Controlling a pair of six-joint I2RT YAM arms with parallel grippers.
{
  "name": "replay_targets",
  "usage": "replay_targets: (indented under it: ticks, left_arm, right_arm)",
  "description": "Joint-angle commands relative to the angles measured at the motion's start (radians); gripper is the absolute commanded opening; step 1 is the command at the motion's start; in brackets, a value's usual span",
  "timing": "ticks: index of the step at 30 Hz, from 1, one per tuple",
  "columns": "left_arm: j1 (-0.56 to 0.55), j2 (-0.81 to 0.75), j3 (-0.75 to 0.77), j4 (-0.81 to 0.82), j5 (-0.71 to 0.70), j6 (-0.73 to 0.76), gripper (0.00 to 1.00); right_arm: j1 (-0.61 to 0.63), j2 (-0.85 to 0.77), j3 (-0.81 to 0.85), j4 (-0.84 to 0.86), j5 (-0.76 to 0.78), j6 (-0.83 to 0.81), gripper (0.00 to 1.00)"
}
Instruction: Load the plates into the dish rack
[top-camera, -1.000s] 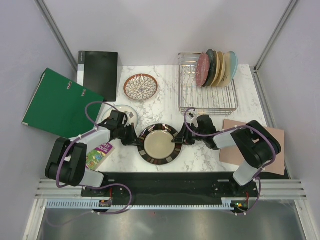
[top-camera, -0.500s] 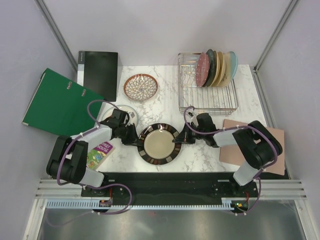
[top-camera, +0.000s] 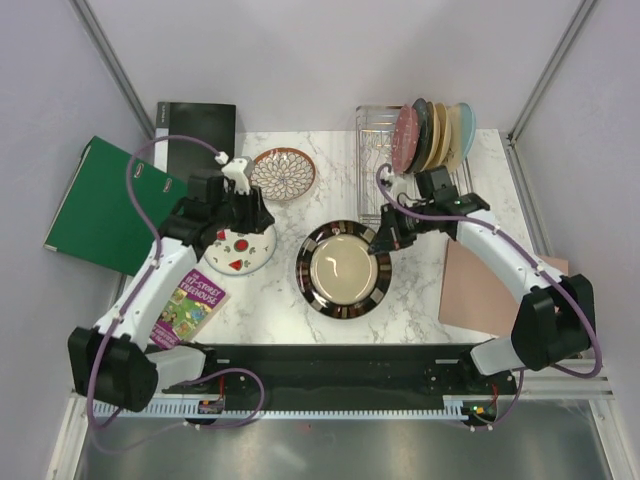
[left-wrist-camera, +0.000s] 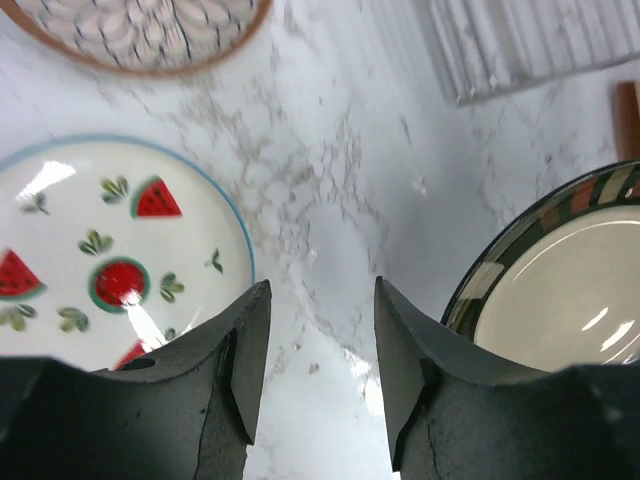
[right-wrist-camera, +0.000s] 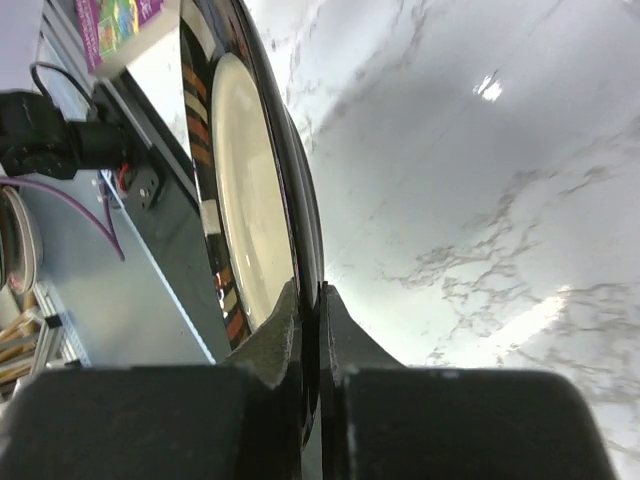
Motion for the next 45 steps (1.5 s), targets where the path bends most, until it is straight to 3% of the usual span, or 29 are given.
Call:
replay_targets:
  ticks: [1,5,6,14,15,18,20,23,26,33,45]
  left_arm:
    - [-0.005,-0.074,0.036,0.053,-0.110,0.108,0.54]
    - [-0.005,-0.034,0.022,0.113,-0.185,0.085,0.55]
    - [-0.005,-0.019,0.037,0.113,-0.185,0.064,0.54]
    - [-0.005,0.099,0.075,0.093,-0.166,-0.091,0.49]
    - [-0.005,0.095,0.068,0.095,-0.162,-0.093,0.49]
    - [-0.005,0.072,0.039,0.107,-0.168,-0.085,0.50]
    - [-0.005,0.058,0.019,0.110,-0.179,-0.085,0.50]
    - [-0.003,0.042,-0.006,0.115,-0.179,-0.095,0.50]
    - [-0.005,0.026,-0.026,0.127,-0.169,-0.102,0.50]
    - [-0.005,-0.007,-0.078,0.155,-0.170,-0.105,0.50]
    - [-0.005,0.002,-0.089,0.162,-0.178,-0.105,0.51]
  right_arm:
    - [-0.035,-0.008,0.246,-0.093,-0.118,-0.019,0.00]
    - [-0.069,0.063,0.483,0.003,-0.013,0.075,0.00]
    - [-0.069,0.099,0.605,0.005,0.061,0.072,0.00]
    - [-0.032,0.291,1.032,0.089,0.808,0.023,0.00]
    - [-0.023,0.307,1.054,0.103,0.953,0.020,0.00]
    - [0.026,0.347,1.084,0.176,1.145,0.018,0.00]
    - [0.084,0.380,1.086,0.239,1.433,-0.015,0.00]
    - [0.133,0.449,1.130,0.308,1.621,-0.048,0.00]
    - [0.160,0.508,1.153,0.370,1.724,-0.094,0.00]
    - [0.157,0.612,1.198,0.468,1.807,-0.179,0.00]
    - [0.126,0.703,1.175,0.496,1.786,-0.244,0.00]
